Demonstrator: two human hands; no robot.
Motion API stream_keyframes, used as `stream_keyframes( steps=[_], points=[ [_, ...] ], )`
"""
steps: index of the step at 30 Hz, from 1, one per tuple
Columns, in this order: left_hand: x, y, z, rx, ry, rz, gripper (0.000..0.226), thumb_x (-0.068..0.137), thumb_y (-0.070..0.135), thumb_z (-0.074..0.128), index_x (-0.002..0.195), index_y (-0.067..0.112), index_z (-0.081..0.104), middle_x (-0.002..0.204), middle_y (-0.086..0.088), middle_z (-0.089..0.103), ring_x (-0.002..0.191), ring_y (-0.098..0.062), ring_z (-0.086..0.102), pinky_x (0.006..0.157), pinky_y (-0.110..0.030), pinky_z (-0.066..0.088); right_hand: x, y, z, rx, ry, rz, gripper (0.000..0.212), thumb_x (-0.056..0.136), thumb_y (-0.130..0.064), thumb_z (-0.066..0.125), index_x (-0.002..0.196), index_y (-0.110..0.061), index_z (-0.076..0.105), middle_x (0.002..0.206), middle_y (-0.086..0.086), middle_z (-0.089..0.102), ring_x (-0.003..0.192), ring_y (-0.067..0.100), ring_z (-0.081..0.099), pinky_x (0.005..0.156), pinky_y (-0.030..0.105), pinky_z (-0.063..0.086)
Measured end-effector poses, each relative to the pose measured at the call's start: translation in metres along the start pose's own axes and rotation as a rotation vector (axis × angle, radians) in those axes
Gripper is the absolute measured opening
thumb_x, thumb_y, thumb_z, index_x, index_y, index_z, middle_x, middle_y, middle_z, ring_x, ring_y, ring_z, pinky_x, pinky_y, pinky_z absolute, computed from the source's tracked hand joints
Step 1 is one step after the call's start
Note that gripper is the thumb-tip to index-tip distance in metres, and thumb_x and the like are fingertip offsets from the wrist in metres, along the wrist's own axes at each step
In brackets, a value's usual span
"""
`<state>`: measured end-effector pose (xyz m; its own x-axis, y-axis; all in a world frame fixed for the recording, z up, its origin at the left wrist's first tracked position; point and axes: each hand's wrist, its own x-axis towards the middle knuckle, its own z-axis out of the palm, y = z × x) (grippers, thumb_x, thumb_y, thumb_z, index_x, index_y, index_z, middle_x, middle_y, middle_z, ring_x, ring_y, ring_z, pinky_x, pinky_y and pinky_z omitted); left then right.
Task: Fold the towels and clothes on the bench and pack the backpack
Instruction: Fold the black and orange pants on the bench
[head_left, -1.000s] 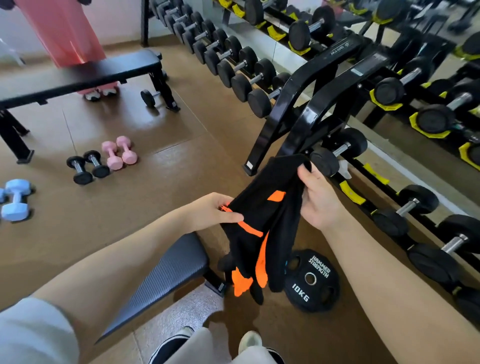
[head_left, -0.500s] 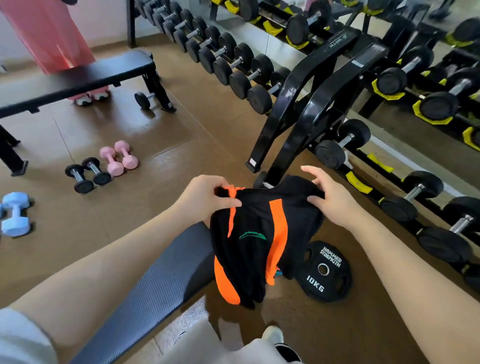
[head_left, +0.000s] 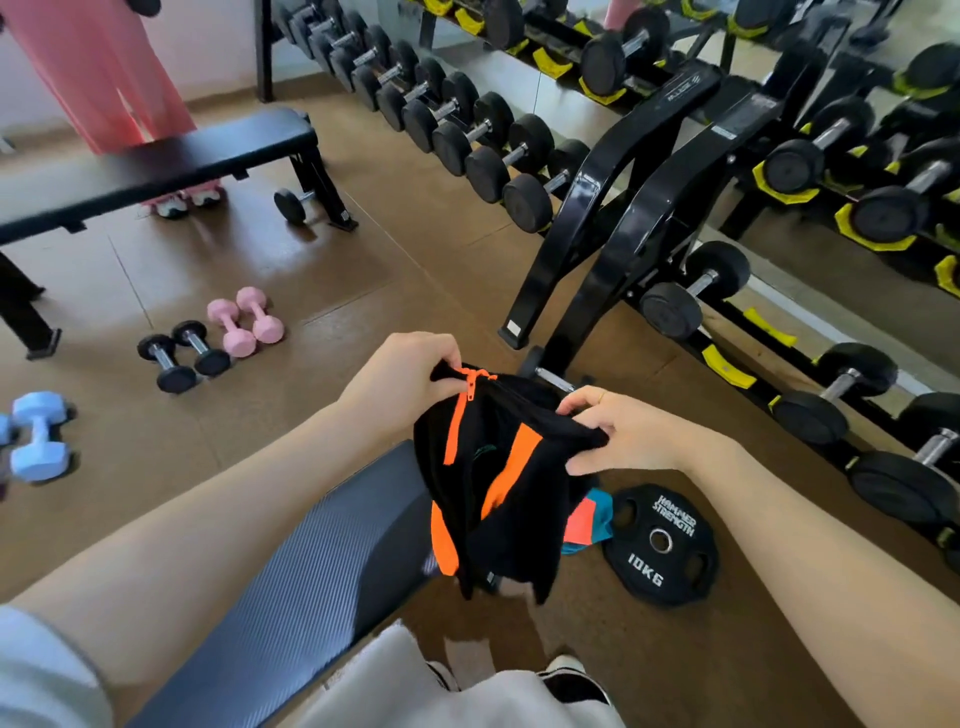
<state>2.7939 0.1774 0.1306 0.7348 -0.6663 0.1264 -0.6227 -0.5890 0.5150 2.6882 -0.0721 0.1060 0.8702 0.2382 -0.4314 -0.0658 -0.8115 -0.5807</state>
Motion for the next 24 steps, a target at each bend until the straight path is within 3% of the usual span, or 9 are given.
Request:
stream_keyframes(
  steps=[4, 8, 11, 13, 15, 18, 20, 24],
  points=[
    [-0.009, -0.017, 0.004, 0.055, -0.049, -0.017, 0.025, 0.082, 0.031, 0.067, 0.073, 0.016, 0.049, 0.07, 0.003, 0.051, 0.069, -0.02, 0.048, 0.066, -0.034, 0.044, 0.009, -0.009, 0.0, -0.127, 0.214, -0.041, 0.018, 0.09, -0.023, 0.06, 0.075, -0.015, 0.063, 0.118, -0.012, 0.042, 0.09, 0.001, 0.05, 0.078, 0.023, 0.035],
    [-0.012, -0.033, 0.0, 0.095, -0.091, -0.055, 0.031, 0.083, 0.042, 0.064, 0.071, 0.016, 0.051, 0.064, 0.009, 0.041, 0.07, -0.018, 0.043, 0.063, -0.032, 0.039, 0.01, -0.011, -0.009, -0.264, 0.515, -0.045, 0.022, 0.09, -0.024, 0.059, 0.071, -0.015, 0.054, 0.138, 0.002, 0.04, 0.086, 0.019, 0.057, 0.074, 0.026, 0.036],
    [-0.014, -0.046, 0.005, 0.231, -0.284, -0.099, 0.033, 0.086, 0.047, 0.056, 0.083, 0.015, 0.06, 0.076, 0.004, 0.041, 0.081, -0.017, 0.042, 0.066, -0.028, 0.035, 0.011, -0.008, -0.012, -0.297, 0.635, 0.069, 0.019, 0.093, -0.028, 0.053, 0.091, -0.014, 0.064, 0.137, -0.001, 0.045, 0.1, 0.024, 0.057, 0.077, 0.028, 0.041],
    [-0.015, -0.056, 0.012, 0.313, -0.42, -0.132, 0.034, 0.089, 0.048, 0.051, 0.094, 0.016, 0.061, 0.089, 0.001, 0.043, 0.09, -0.02, 0.047, 0.07, -0.029, 0.038, 0.012, -0.005, -0.01, -0.355, 0.637, 0.103, 0.024, 0.096, -0.027, 0.048, 0.106, -0.014, 0.066, 0.134, -0.004, 0.049, 0.106, 0.022, 0.056, 0.075, 0.024, 0.038],
    [-0.018, -0.063, 0.018, 0.27, -0.478, -0.169, 0.031, 0.091, 0.044, 0.049, 0.097, 0.015, 0.057, 0.087, 0.003, 0.043, 0.095, -0.023, 0.052, 0.075, -0.032, 0.043, 0.013, -0.002, -0.006, -0.342, 0.629, 0.1, 0.027, 0.096, -0.023, 0.047, 0.114, -0.015, 0.065, 0.132, -0.004, 0.053, 0.111, 0.02, 0.054, 0.077, 0.022, 0.036],
    [-0.02, -0.063, 0.026, 0.056, -0.346, -0.183, 0.022, 0.09, 0.034, 0.056, 0.084, 0.013, 0.052, 0.077, 0.004, 0.048, 0.082, -0.022, 0.054, 0.072, -0.033, 0.044, 0.011, 0.007, -0.003, -0.207, 0.687, 0.106, 0.025, 0.094, -0.016, 0.05, 0.113, -0.014, 0.066, 0.123, 0.001, 0.061, 0.111, 0.021, 0.056, 0.086, 0.026, 0.042],
    [-0.018, -0.056, 0.027, -0.171, -0.183, -0.241, 0.024, 0.085, 0.025, 0.065, 0.07, 0.019, 0.048, 0.068, 0.005, 0.051, 0.065, -0.014, 0.049, 0.061, -0.024, 0.04, 0.007, 0.012, -0.006, -0.044, 0.746, 0.141, 0.022, 0.092, -0.011, 0.053, 0.109, -0.011, 0.068, 0.114, 0.006, 0.065, 0.106, 0.022, 0.058, 0.086, 0.025, 0.042],
    [-0.01, -0.044, 0.024, -0.293, -0.018, -0.282, 0.029, 0.079, 0.014, 0.072, 0.066, 0.011, 0.046, 0.063, 0.005, 0.051, 0.058, -0.01, 0.043, 0.055, -0.02, 0.034, -0.001, 0.024, -0.012, 0.071, 0.573, 0.154, 0.017, 0.09, -0.011, 0.059, 0.103, -0.009, 0.068, 0.106, 0.007, 0.065, 0.095, 0.018, 0.057, 0.079, 0.018, 0.04]
  ],
)
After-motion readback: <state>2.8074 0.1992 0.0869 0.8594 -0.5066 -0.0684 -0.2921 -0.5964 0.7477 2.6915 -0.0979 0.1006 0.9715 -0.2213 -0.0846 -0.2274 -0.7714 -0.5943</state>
